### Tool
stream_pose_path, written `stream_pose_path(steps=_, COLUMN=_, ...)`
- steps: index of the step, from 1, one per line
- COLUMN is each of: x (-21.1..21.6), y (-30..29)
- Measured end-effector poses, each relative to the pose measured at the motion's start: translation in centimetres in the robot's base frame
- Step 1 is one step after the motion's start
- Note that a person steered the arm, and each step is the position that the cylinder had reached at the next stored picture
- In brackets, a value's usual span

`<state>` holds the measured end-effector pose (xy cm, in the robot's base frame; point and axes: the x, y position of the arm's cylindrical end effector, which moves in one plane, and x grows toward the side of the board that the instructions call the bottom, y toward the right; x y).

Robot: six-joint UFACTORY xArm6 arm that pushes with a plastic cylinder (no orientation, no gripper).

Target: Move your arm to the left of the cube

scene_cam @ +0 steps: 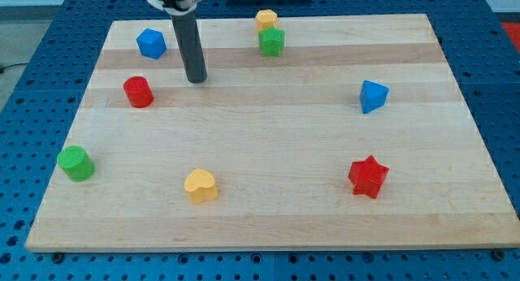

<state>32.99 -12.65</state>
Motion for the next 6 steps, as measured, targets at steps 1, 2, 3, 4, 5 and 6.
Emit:
stream_pose_path(steps=1, x=-3.2, y=0.0)
stream_pose_path(steps=2, x=-5.9, y=-0.9)
stream_pose_path(steps=3, x=-8.6, y=-1.8)
stream_pose_path(steps=4, x=-11.7, y=-3.8)
stream_pose_path(steps=5, x=-12.9, y=-9.3)
stream_pose_path(steps=6, x=-10.3, y=-13.1)
